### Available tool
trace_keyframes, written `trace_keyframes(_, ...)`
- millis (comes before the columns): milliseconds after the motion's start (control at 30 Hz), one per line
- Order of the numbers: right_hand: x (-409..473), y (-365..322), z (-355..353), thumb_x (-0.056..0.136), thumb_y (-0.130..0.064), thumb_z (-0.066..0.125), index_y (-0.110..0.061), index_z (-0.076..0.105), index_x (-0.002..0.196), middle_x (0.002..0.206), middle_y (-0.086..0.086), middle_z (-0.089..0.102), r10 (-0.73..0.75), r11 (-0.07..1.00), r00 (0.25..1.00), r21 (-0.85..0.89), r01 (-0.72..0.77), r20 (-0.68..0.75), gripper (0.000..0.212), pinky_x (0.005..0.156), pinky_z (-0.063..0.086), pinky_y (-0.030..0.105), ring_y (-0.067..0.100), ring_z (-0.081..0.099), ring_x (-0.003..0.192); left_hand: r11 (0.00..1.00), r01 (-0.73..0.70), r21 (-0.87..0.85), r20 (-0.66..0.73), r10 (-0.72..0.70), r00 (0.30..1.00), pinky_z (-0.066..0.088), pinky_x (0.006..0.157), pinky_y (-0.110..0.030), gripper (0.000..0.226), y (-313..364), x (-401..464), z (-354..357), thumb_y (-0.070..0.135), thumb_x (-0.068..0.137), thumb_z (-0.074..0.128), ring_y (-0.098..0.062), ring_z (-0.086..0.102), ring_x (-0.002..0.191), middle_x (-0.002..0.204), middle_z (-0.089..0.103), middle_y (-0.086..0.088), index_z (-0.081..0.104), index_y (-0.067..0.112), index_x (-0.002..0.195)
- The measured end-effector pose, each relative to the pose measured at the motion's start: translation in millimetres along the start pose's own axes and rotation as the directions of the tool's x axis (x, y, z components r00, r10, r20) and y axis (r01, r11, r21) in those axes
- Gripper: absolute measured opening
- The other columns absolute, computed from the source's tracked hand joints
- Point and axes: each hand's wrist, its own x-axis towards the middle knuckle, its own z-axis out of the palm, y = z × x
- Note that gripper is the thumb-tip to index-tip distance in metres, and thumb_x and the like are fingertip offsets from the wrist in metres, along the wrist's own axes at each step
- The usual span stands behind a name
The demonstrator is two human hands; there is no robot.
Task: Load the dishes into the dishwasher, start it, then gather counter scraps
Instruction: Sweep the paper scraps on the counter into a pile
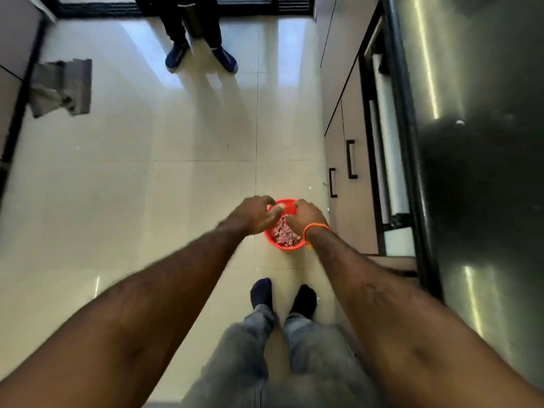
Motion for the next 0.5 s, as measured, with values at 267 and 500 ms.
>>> trace_keyframes(267,-117.2,-43.3,-71.3,0.087,-0.028,0.059,-0.026,0.052,0.14,0.143,0.006,0.052,-0.332,0.917,0.938,-0.267,0.297,-0.096,0.053,0.106,0.045,0.046,0.03,0.053,0.127,0.997,-0.059,0.059,-0.196,0.069,0.978,0.046,0.104,-0.038,0.056,37.9,-88.9,-57.2,0.053,0.096,0.057,-0.029,0.059,0.125,0.137,0.063,-0.011,0.06,0.013,0.136)
trace_keyframes(500,-165.9,-40.8,-99.7,0.088,-0.03,0.055,-0.027,0.056,0.135,0.14,-0.001,0.054,-0.308,0.927,0.883,-0.319,0.196,-0.354,0.047,0.103,0.046,0.045,0.026,0.052,0.127,0.95,-0.258,0.177,-0.242,0.296,0.924,0.045,0.107,-0.042,0.061,58.7,-110.5,-94.8,0.056,0.097,0.055,-0.029,0.054,0.13,0.143,0.058,-0.011,0.055,0.013,0.141)
